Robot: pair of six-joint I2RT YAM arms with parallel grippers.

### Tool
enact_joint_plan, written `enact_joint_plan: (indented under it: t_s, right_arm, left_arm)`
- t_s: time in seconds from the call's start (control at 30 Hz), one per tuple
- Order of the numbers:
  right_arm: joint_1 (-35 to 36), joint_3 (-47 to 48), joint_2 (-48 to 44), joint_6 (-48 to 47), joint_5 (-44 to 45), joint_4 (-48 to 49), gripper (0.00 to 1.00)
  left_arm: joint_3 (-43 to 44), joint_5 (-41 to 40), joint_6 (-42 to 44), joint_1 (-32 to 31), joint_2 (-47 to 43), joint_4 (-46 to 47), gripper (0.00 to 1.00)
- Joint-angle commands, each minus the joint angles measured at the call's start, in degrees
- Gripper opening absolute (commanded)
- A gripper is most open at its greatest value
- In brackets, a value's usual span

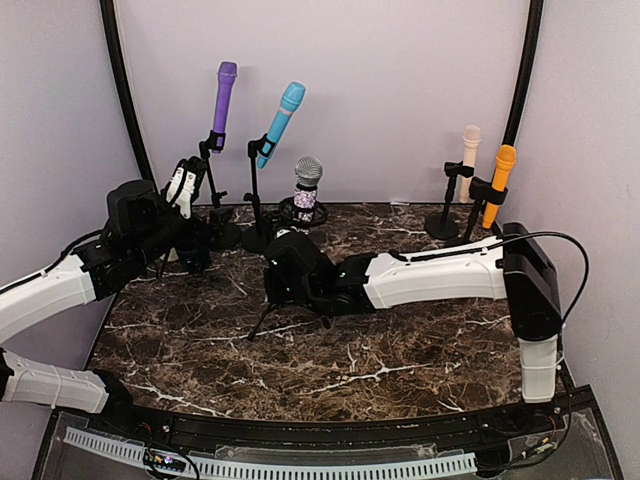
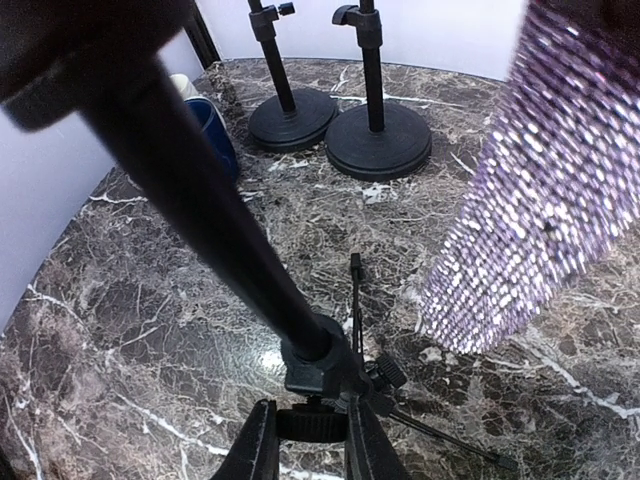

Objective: Remove the microphone from the stand
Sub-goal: Unscrew the knob on the stand of the microphone stand.

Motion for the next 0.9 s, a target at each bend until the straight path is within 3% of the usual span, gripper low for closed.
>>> enact_joint_plan:
  t_s: [0.0,0.23,0.5,0.87]
  right_arm:
    - [2.0,2.4,1.4,-7.3,5.4,-2.4,0.0]
    - [3.3,3.9,3.1,-10.9,10.1,-4.5,0.0]
    - [3.3,1.7,2.4,-8.6,7.5,-1.4,0.0]
    - [4.4,2.7,4.4,-17.4,13.3,-4.2,0.0]
  left_arm:
    - [-0.8,-0.1,0.7,-0.3,-1.7,1.3,0.89]
    - [-0.8,-0.1,0.7,-0.3,-1.5,1.3,0.89]
    - [-0.9,0.0,0.7,-0.3,-1.3,1.2,0.89]
    - [-0.9,0.4,0.5,-0.4,-0.9,1.3,0.89]
